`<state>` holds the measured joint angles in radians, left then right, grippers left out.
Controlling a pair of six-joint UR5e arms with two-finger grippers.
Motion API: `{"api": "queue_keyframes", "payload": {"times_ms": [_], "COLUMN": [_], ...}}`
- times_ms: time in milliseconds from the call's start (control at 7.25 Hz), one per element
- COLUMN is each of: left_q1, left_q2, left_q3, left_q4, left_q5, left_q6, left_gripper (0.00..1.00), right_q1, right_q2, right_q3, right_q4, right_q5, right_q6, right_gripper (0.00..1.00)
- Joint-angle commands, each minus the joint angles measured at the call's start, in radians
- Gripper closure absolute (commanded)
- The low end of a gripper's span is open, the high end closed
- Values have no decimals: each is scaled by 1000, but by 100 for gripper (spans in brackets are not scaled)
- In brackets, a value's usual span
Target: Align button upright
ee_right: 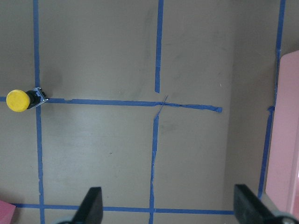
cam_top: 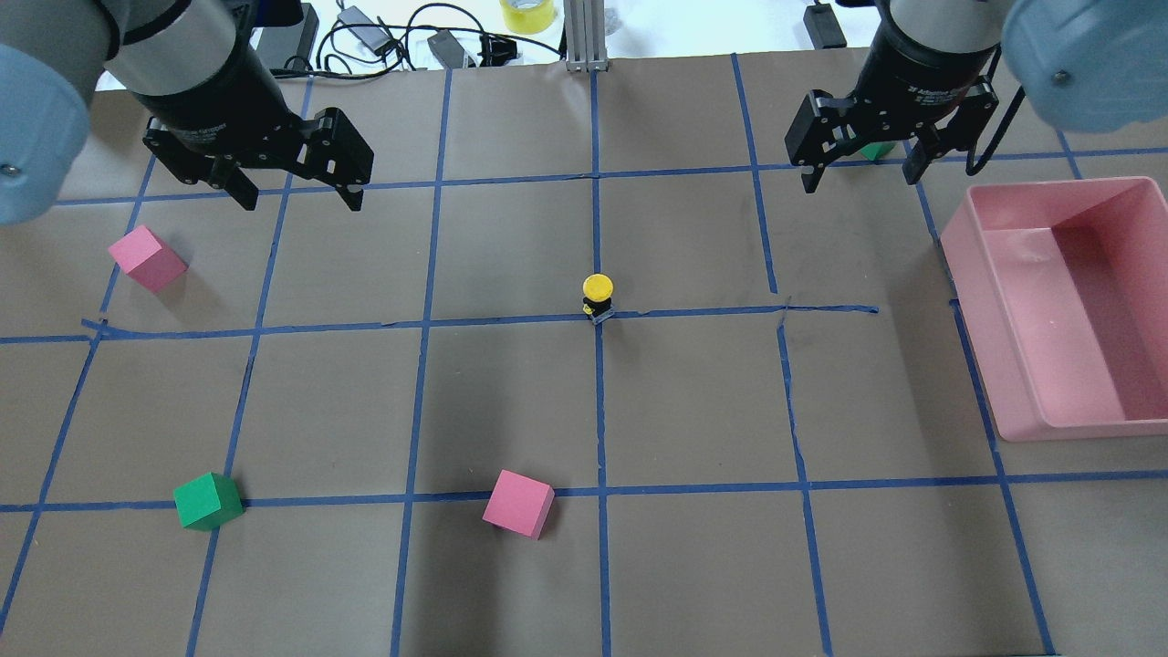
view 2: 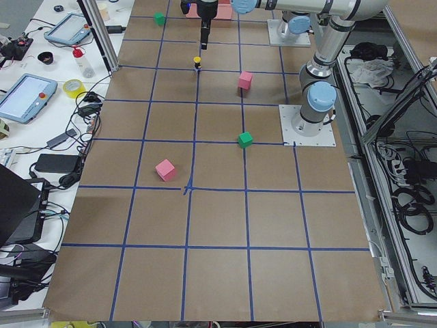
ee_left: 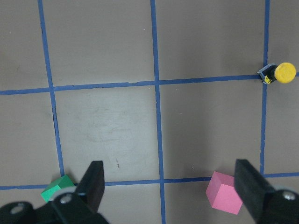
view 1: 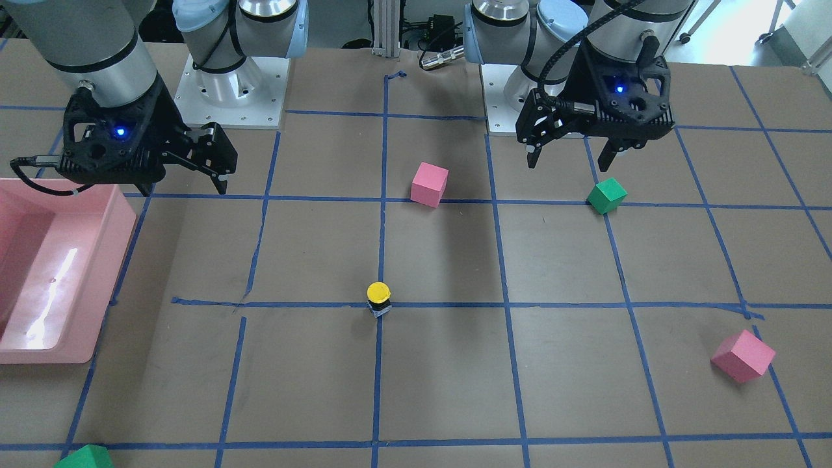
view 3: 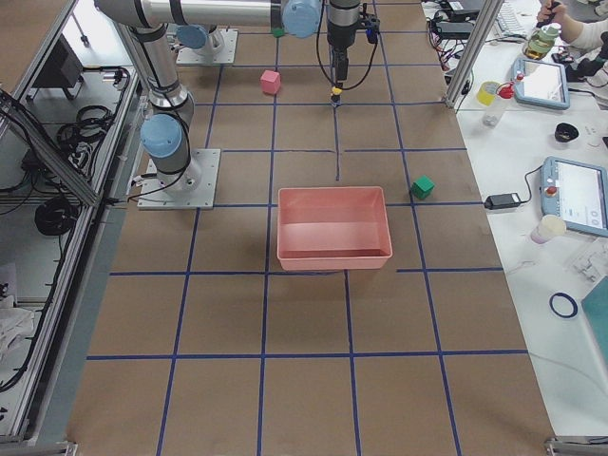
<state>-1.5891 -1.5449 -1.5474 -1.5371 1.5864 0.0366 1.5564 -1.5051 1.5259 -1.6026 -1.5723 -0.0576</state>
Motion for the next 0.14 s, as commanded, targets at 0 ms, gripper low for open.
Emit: {"api": "queue_keyframes", "payload": {"times_ms": [0], "left_q1": [1], "left_q2": [2], "left_q3": [0], "left_q4": [0], "left_q5": [0], "left_q6": [8], "left_gripper": [0], "right_q1": [4], "right_q2": [-4], "right_q3": [-1], "right_q4": [1], "right_q5": [-26], "right_q6": [1], "right_gripper": [0]}}
